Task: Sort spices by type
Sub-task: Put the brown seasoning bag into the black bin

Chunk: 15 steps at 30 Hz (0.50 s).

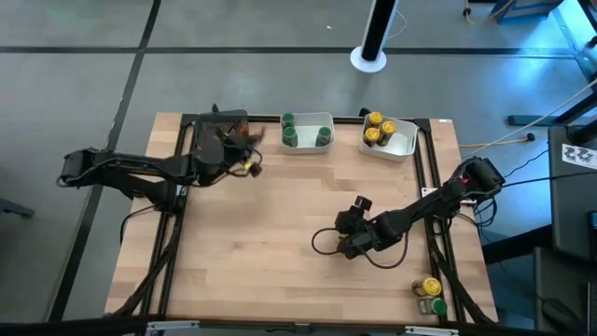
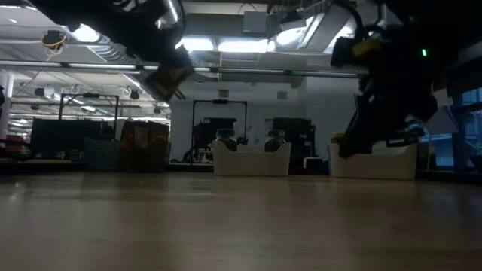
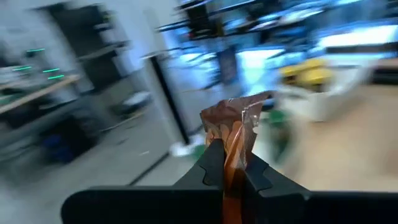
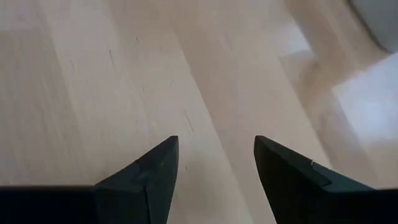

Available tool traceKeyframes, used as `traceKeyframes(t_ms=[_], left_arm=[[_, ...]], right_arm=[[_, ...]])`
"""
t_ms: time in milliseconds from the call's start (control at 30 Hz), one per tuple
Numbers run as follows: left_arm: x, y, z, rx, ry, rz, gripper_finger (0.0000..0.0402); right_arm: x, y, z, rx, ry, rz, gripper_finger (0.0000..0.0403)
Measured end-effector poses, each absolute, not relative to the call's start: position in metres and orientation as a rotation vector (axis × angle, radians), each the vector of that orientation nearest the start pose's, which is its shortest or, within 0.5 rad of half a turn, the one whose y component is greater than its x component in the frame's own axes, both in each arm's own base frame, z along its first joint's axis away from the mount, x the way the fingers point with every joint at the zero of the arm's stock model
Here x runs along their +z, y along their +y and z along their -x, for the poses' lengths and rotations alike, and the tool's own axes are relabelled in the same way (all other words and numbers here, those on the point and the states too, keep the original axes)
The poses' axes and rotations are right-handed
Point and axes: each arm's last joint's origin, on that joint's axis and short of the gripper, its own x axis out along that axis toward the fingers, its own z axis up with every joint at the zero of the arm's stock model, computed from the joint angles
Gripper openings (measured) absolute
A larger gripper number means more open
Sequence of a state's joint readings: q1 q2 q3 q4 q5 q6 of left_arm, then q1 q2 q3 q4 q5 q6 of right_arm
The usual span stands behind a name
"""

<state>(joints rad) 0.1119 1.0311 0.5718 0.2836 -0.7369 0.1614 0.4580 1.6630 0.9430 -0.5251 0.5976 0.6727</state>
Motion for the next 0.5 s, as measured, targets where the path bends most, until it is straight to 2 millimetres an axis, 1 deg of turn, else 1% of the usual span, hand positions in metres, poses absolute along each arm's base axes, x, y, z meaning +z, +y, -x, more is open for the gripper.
traceKeyframes(t_ms=[167,367,500], left_arm=[[0.262,0.069,-0.198,1.081,0.27,-0.207,0.0],[0.261,0.102,-0.182,1.254,0.305,-0.195,0.0],[0.261,0.12,-0.171,1.353,0.33,-0.192,0.0]], right_arm=[[0.142,0.112,-0.268,-0.458,0.873,0.009,0.0211],[0.126,0.1,-0.267,-0.446,0.783,-0.03,0.0211],[0.117,0.092,-0.264,-0.44,0.739,-0.043,0.0211]])
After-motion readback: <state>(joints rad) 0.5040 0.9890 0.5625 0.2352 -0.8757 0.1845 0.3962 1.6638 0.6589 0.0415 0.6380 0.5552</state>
